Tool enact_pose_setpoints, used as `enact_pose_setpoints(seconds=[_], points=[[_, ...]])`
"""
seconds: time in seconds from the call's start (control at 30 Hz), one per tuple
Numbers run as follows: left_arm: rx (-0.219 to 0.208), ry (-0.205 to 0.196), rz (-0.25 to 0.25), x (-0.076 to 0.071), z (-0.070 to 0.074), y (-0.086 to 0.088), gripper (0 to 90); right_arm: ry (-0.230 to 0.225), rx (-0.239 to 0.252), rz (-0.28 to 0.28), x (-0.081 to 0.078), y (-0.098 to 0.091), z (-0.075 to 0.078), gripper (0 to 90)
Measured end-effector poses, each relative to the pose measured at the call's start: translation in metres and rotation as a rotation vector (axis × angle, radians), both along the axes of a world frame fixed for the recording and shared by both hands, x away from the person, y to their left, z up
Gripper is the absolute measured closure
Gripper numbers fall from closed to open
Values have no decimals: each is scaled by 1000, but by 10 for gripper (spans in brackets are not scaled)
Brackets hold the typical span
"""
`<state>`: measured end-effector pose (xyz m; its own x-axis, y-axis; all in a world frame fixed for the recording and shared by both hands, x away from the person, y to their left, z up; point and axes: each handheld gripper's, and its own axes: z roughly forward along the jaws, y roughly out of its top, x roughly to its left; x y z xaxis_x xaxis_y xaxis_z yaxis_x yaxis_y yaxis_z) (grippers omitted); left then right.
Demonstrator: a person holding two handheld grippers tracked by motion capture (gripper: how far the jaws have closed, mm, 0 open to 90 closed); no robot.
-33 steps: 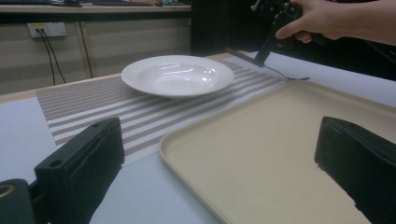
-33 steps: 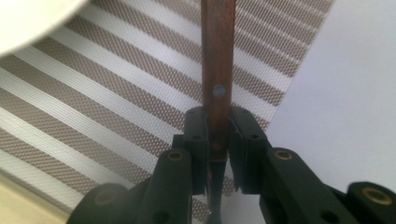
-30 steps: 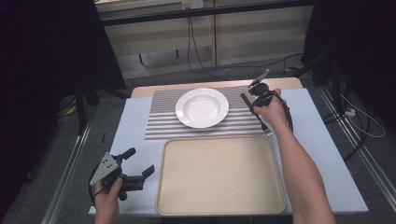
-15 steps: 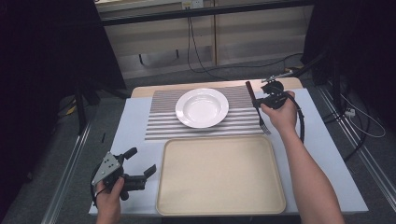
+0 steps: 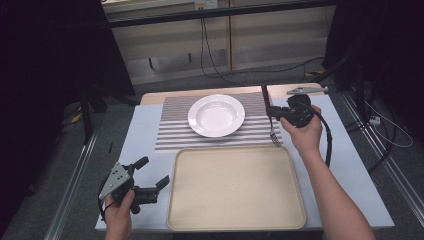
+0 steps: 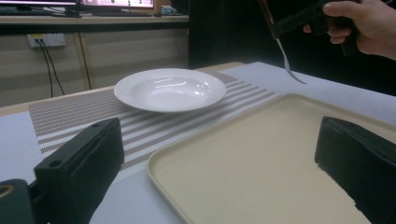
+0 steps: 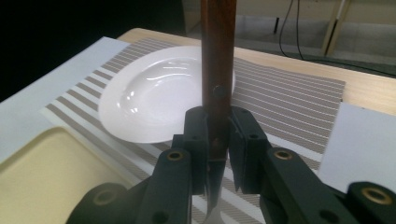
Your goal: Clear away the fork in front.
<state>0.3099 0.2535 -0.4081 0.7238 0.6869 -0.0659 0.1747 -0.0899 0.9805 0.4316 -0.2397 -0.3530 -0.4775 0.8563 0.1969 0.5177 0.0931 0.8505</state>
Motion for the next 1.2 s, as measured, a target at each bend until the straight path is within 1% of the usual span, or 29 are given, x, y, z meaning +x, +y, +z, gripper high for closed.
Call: enact_pose_setpoints(seconds=[0.03, 0.07, 0.1, 0.17, 0.2, 0.23, 0.37, 0.4, 0.47, 0.5, 0.57, 0.6, 0.63, 0.67, 0.77, 0.83, 0.97, 1.0, 1.07, 1.13, 1.17, 1.2], points=[[-4, 1, 3, 0, 1, 0, 16, -14, 18, 8, -6, 1, -1, 782], [-9, 0, 5, 0, 1, 0, 16, -14, 18, 8, -6, 1, -1, 782], [-7, -2, 8, 0, 2, 0, 16, -25, 18, 9, -9, 2, -1, 782], [-13, -3, 10, 0, 4, -2, 16, -33, 33, 21, -14, 4, -3, 782], [-6, -5, 9, 0, 5, -2, 15, -49, 49, 36, -20, 6, -4, 782], [-10, -3, 12, 0, 6, -3, 15, -49, 49, 36, -20, 6, -4, 782], [-14, 0, 19, 1, 11, -8, 16, -80, 76, 62, -31, 13, -6, 782], [-7, -1, 16, 1, 13, -9, 15, -84, 84, 69, -35, 15, -6, 782], [5, -11, 19, 2, 17, -13, 15, -92, 110, 82, -40, 17, -6, 782], [5, -12, 10, 2, 20, -16, 15, -97, 115, 86, -42, 19, -6, 782], [-5, -9, 3, 2, 24, -22, 14, -114, 119, 95, -47, 22, -6, 781], [-1, -8, -1, 2, 25, -25, 14, -118, 132, 105, -50, 23, -7, 782], [3, -7, -6, 3, 26, -28, 14, -121, 139, 104, -52, 24, -7, 781], [-5, 3, -6, 3, 27, -31, 15, -129, 149, 107, -56, 25, -8, 782], [4, 16, -17, 4, 31, -37, 14, -135, 156, 112, -60, 26, -8, 782], [-10, 31, -16, 7, 34, -43, 14, -137, 159, 119, -63, 27, -8, 781], [-20, 35, -7, 13, 38, -53, 13, -140, 167, 123, -66, 29, -11, 781], [-22, 37, -5, 14, 39, -56, 13, -136, 179, 126, -66, 30, -13, 781], [-22, 41, -10, 17, 39, -61, 12, -135, 182, 127, -66, 31, -15, 781], [-28, 53, -8, 20, 40, -68, 12, -145, 180, 129, -67, 34, -15, 781], [-26, 56, -15, 22, 40, -71, 12, -146, 180, 138, -67, 35, -15, 781], [-34, 64, -21, 24, 40, -74, 12, -147, 180, 137, -67, 37, -15, 781]])
